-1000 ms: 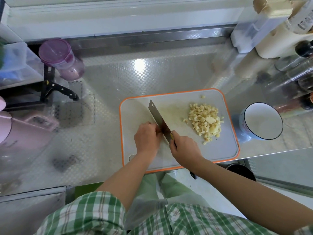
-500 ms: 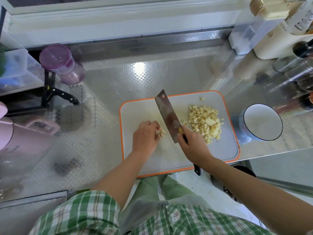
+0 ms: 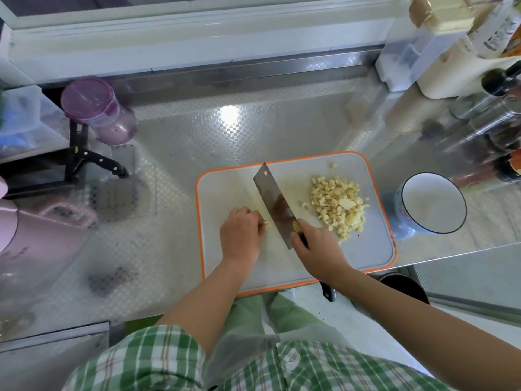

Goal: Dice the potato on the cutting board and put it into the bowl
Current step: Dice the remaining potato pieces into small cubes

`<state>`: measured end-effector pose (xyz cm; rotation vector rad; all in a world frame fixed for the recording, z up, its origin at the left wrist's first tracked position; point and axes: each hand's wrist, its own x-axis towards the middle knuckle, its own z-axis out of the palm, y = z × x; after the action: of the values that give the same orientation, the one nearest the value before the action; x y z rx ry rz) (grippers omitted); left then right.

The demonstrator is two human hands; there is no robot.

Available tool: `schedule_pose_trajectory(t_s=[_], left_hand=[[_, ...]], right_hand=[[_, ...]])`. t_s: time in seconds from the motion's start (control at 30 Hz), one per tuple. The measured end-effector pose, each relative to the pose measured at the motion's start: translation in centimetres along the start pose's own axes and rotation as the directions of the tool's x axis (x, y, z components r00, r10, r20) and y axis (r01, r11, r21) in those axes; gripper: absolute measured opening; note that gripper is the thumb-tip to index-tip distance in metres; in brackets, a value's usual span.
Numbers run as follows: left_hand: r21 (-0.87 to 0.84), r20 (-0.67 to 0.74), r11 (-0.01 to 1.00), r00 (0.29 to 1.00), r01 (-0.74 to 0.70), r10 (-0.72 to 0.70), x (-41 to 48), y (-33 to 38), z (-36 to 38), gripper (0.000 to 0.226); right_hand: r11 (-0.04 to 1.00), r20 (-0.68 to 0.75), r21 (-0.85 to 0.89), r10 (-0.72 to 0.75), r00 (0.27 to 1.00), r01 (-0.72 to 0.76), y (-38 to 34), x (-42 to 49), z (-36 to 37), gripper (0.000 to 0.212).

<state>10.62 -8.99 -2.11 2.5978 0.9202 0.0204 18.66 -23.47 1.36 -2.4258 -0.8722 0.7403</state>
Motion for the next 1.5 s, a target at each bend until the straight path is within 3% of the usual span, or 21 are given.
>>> schedule_pose_trajectory(t_s=[0.1, 0.63, 0.93, 1.13, 1.23, 1.33, 1.5], left_hand=[[-0.028, -0.010, 0.998, 0.998, 0.055, -0.056, -0.6, 0.6, -0.1, 0.013], [-0.037, 0.057, 0.999, 0.998, 0.014, -0.012, 0.6, -0.6, -0.7, 0.011], [-0.025, 0.082, 1.000, 0.997, -0.013, 0.015, 0.9, -0.9, -0.4, 0.014], [-0.075, 0.107, 0.997, 0.994, -0.007, 0.015, 1.0, -1.1, -0.8, 0.009], [-0.092, 0.095, 0.996, 0.995, -0.021, 0.030, 0.8, -1.7, -0.9, 0.005], [-0.132, 0.044, 0.990, 0.998, 0.053, -0.048, 0.6, -2.1, -1.3, 0.010], [-0.173, -0.004, 0.978, 0.993, 0.113, -0.115, 0.4, -2.0, -1.6, 0.014]], right_hand=[[1.000, -0.001, -0.025, -0.005, 1.000, 0.005, -0.5, 0.0, 0.4, 0.020], [0.997, -0.005, -0.074, 0.034, 0.999, -0.034, -1.8, 0.1, 1.8, 0.017], [0.973, 0.019, -0.227, 0.040, 0.999, -0.035, -2.1, 0.4, 3.3, 0.009], [0.993, -0.096, -0.069, 0.086, 0.992, -0.093, -1.5, 1.8, 1.9, 0.013], [0.997, -0.077, -0.075, 0.015, 0.997, -0.020, -1.8, 1.7, 1.1, 0.009], [0.994, -0.005, -0.091, -0.056, 0.998, 0.056, -2.6, 1.1, 2.2, 0.010], [0.991, 0.027, -0.125, -0.046, 0.999, 0.049, -1.9, 0.6, 3.2, 0.011]])
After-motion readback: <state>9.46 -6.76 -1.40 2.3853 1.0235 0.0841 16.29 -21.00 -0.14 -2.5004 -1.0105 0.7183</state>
